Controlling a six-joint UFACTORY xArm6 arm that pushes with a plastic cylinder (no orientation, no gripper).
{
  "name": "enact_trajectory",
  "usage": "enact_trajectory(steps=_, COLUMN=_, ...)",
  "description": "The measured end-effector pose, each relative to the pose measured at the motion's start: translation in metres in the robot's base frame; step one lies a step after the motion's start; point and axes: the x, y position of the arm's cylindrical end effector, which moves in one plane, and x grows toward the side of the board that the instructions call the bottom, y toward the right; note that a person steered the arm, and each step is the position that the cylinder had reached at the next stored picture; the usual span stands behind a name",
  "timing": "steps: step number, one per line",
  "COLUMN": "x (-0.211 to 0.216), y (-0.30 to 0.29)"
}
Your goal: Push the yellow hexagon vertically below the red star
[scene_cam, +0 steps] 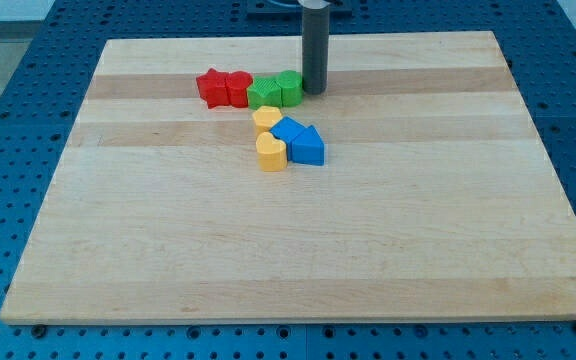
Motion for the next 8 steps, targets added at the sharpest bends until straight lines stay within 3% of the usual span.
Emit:
enact_trajectory(steps=3, x=0.051, y=-0.010)
enact_trajectory(steps=8, x=0.068, y=-0.058)
